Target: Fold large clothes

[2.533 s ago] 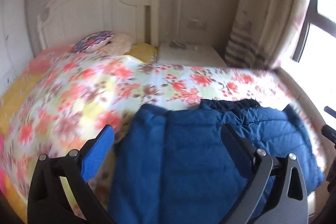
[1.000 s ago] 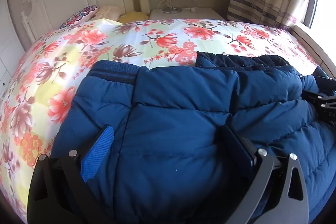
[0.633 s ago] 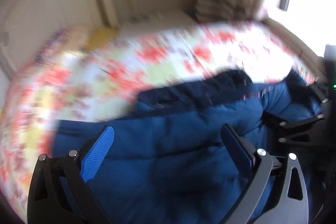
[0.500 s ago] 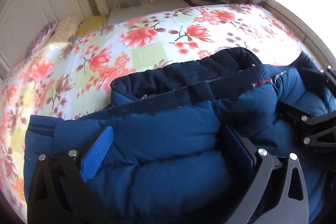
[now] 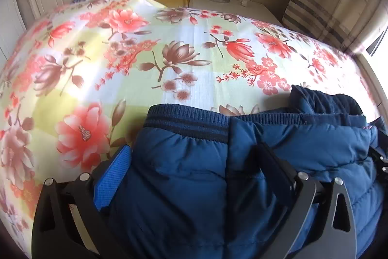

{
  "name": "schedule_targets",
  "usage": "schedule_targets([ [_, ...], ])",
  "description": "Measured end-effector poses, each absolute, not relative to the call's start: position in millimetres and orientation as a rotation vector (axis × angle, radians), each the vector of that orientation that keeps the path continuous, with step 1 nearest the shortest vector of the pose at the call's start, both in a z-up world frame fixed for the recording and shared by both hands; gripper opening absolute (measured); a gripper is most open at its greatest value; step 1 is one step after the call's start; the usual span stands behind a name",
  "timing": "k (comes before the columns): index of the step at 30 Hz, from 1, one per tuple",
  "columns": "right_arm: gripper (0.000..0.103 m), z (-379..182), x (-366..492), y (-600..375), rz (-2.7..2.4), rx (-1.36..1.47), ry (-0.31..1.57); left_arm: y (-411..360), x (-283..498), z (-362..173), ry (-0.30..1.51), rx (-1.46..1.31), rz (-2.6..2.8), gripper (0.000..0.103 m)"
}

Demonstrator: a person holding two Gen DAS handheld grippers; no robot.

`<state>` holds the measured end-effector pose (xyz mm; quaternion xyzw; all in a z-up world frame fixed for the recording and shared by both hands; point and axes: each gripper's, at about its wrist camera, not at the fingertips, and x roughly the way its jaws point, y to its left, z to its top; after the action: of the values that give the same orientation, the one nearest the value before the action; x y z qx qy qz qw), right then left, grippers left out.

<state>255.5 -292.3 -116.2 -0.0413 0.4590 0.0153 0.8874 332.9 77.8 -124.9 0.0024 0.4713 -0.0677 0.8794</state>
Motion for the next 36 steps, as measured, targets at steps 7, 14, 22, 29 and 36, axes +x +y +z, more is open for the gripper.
schedule_targets([
  [7, 0.087, -76.1, 232.0, -261.6, -0.004, -0.116, 0.828, 86.0, 326.2, -123.7, 0.958, -0.021, -0.103, 0.101],
  [14, 0.087, -99.6, 234.8, -124.5, 0.312, -0.442, 0.889, 90.2, 325.2, -122.7, 0.947, -0.031, -0.075, 0.101],
  [22, 0.087, -84.4, 232.0, -205.4, 0.151, -0.232, 0.859, 91.5, 321.3, -118.6, 0.917, -0.022, -0.050, 0.101],
  [29, 0.090, -113.7, 232.2, -328.7, -0.023, 0.072, 0.946, 89.5, 308.8, -106.9, 0.822, 0.019, 0.010, 0.101],
  [36, 0.091, -88.8, 211.6, -303.2, -0.043, -0.051, 0.854, 81.6, 280.7, -82.5, 0.699, 0.094, 0.038, 0.101],
])
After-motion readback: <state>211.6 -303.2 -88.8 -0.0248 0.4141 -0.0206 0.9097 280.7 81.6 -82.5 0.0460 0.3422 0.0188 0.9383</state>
